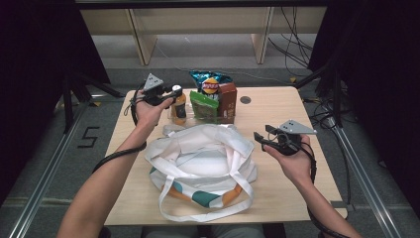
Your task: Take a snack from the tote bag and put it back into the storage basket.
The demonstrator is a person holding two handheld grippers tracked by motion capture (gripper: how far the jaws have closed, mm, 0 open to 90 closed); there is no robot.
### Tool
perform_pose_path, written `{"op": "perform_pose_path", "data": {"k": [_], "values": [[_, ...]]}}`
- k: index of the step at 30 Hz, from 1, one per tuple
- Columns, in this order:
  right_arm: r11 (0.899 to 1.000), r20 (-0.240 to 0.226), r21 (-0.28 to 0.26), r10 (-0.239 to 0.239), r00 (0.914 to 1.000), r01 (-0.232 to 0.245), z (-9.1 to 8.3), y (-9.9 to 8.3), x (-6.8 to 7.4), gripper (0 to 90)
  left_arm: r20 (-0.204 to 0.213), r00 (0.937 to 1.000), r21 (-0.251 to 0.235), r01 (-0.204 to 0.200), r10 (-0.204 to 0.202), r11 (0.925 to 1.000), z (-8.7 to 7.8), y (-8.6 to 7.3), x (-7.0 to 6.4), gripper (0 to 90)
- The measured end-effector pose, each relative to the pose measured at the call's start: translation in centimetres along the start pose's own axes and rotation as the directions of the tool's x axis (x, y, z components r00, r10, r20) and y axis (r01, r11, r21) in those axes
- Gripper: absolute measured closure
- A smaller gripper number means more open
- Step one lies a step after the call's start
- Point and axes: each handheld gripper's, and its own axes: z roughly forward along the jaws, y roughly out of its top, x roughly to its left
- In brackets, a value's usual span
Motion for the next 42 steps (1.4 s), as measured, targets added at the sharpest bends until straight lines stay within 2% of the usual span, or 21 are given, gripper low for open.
{"op": "perform_pose_path", "data": {"k": [1, 2, 3, 11, 15, 19, 22, 26, 28, 29, 30, 32, 33, 36, 37, 39, 40, 41, 42], "values": [[1.000, 0.004, 0.001, 0.012, 0.9999, -0.012, 0.0, 0.0, 0.1, 45.0, 0.000, 1.0000, 0.003, 0.003, -0.003, 1.0000, 0.0, -0.1, 0.0, 59.0], [1.000, 0.016, -0.029, -0.007, 0.9999, 0.007, 0.2, -0.1, 0.0, 45.0, 0.000, 1.0000, 0.005, 0.004, -0.004, 1.0000, 0.1, -0.2, 0.0, 59.1], [1.000, 0.008, -0.014, 0.014, 0.9999, -0.013, 0.1, -0.1, 0.2, 45.0, -0.001, 1.0000, 0.008, 0.001, -0.001, 1.0000, 0.1, -0.3, 0.0, 59.1], [1.000, 0.001, -0.002, 0.008, 1.0000, -0.008, 0.0, 0.0, 0.1, 45.0, 0.004, 1.0000, 0.020, -0.003, 0.003, 0.9998, 0.3, -0.6, -0.2, 59.0], [1.000, 0.009, -0.023, -0.007, 0.9999, 0.008, 0.2, -0.1, 0.0, 45.0, 0.007, 1.0000, 0.030, -0.001, 0.001, 0.9996, 0.4, -0.8, -0.3, 59.0], [1.000, 0.003, -0.010, -0.010, 0.9999, 0.010, 0.1, 0.0, -0.1, 45.0, 0.008, 0.9999, 0.034, 0.008, -0.008, 0.9994, 0.5, -1.1, -0.3, 59.0], [1.000, 0.000, 0.003, 0.006, 1.0000, -0.006, 0.0, 0.0, 0.1, 45.0, 0.011, 0.9999, 0.039, 0.012, -0.012, 0.9992, 0.6, -1.3, -0.3, 59.0], [1.000, -0.005, -0.013, 0.009, 0.9999, -0.009, 0.1, -0.1, 0.1, 45.0, 0.009, 0.9998, 0.044, 0.016, -0.016, 0.9989, 0.6, -1.5, -0.3, 59.0], [1.000, 0.001, 0.005, 0.006, 1.0000, -0.006, 0.0, 0.0, 0.1, 45.0, 0.010, 0.9998, 0.047, 0.017, -0.017, 0.9988, 0.6, -1.6, -0.3, 59.0], [1.000, 0.001, 0.005, 0.006, 1.0000, -0.006, 0.0, 0.0, 0.1, 45.0, 0.010, 0.9998, 0.047, 0.017, -0.017, 0.9988, 0.6, -1.6, -0.3, 59.0], [1.000, 0.013, -0.023, 0.013, 0.9998, -0.013, 0.1, -0.1, 0.2, 45.0, 0.009, 0.9998, 0.049, 0.019, -0.019, 0.9986, 0.7, -1.6, -0.3, 59.0], [1.000, 0.012, -0.019, 0.012, 0.9999, -0.012, 0.1, -0.1, 0.2, 45.0, 0.010, 0.9996, 0.052, 0.026, -0.026, 0.9983, 0.7, -1.7, -0.3, 58.9], [1.000, 0.002, -0.001, -0.004, 1.0000, 0.004, 0.0, 0.0, 0.0, 45.0, 0.010, 0.9996, 0.055, 0.025, -0.026, 0.9982, 0.7, -1.8, -0.3, 58.9], [0.999, 0.015, -0.023, -0.028, 0.9995, 0.029, 0.1, 0.0, -0.2, 45.0, 0.010, 0.9996, 0.053, 0.027, -0.028, 0.9982, 0.7, -1.8, -0.2, 58.9], [1.000, 0.016, -0.021, 0.011, 0.9998, -0.011, 0.1, -0.1, 0.1, 45.0, 0.010, 0.9994, 0.052, 0.034, -0.034, 0.9981, 0.7, -1.8, -0.2, 58.9], [1.000, 0.012, -0.019, 0.012, 0.9999, -0.012, 0.1, -0.1, 0.2, 45.0, 0.011, 0.9993, 0.054, 0.036, -0.036, 0.9979, 0.7, -1.8, -0.2, 58.9], [1.000, 0.000, 0.002, 0.004, 1.0000, -0.004, 0.0, 0.0, 0.1, 45.0, 0.010, 0.9993, 0.057, 0.036, -0.037, 0.9977, 0.7, -1.8, -0.1, 58.9], [1.000, 0.011, -0.015, 0.012, 0.9999, -0.012, 0.1, -0.1, 0.2, 45.0, 0.009, 0.9993, 0.058, 0.036, -0.036, 0.9977, 0.7, -1.8, -0.1, 58.8], [1.000, 0.009, -0.020, -0.009, 0.9999, 0.009, 0.2, -0.1, 0.0, 45.0, 0.009, 0.9991, 0.059, 0.041, -0.042, 0.9974, 0.7, -1.8, -0.1, 58.8]]}}
